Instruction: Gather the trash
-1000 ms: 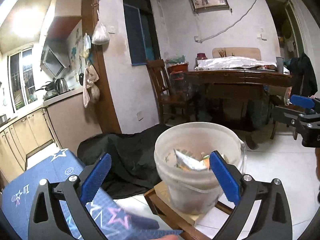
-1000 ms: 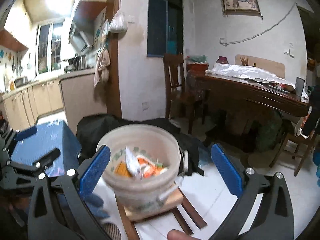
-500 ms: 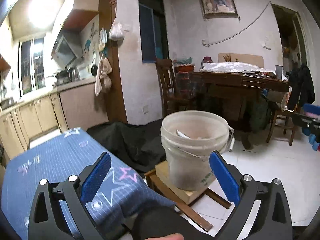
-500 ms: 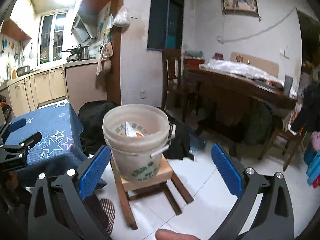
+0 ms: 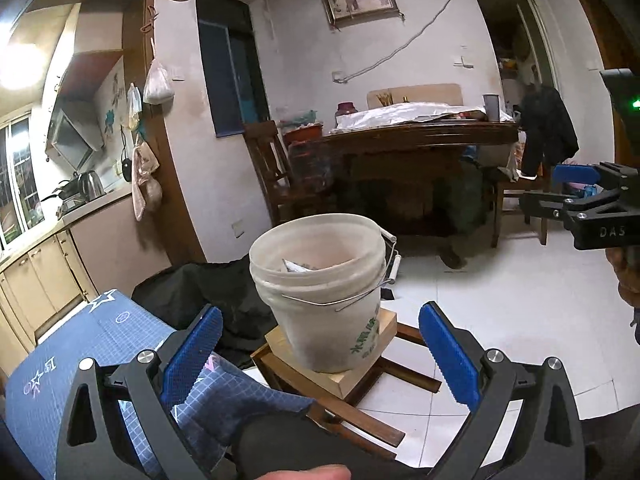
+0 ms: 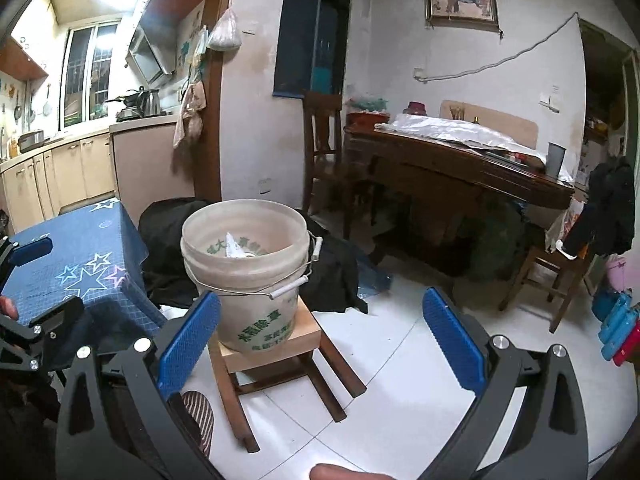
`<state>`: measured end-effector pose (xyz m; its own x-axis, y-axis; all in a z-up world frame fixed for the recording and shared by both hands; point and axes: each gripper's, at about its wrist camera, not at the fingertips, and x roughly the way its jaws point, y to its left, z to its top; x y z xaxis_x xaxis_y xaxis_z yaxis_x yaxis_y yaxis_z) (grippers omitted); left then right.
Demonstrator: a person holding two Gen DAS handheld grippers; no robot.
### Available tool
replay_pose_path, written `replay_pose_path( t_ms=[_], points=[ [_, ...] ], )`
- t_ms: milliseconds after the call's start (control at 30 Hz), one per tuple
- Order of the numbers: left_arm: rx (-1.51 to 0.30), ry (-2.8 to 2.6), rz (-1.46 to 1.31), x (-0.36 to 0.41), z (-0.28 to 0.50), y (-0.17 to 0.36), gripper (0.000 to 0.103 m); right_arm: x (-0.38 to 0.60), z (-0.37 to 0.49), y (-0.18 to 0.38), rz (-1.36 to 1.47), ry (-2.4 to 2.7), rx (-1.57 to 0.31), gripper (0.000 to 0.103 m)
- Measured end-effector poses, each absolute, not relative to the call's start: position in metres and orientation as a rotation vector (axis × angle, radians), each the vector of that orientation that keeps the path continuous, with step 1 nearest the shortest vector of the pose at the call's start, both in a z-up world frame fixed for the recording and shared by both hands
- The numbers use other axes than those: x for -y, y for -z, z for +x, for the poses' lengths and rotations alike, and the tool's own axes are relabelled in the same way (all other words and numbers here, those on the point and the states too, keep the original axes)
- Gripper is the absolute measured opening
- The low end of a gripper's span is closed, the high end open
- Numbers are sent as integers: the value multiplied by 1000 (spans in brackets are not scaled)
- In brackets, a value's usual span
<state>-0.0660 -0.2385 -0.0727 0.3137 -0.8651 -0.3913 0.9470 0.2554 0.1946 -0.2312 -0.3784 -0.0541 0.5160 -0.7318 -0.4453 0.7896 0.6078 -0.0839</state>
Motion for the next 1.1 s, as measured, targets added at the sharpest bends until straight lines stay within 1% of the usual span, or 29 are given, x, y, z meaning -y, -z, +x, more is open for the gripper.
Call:
replay_pose_path(
  t_ms=[100,333,733,1100],
  points=[
    [-248,1247,413,238,-60,74,98,377,-223,61,118,923,-507,98],
    [-280,1236,394,237,-50,76,98,374,-205,75,131,766,-587,98],
    [-295,1253,428,248,-48,78,98,384,-217,72,184,653,-576,98],
    [-272,1233,407,266,-43,62,98,393,-226,60,170,681,-545,98]
  ],
)
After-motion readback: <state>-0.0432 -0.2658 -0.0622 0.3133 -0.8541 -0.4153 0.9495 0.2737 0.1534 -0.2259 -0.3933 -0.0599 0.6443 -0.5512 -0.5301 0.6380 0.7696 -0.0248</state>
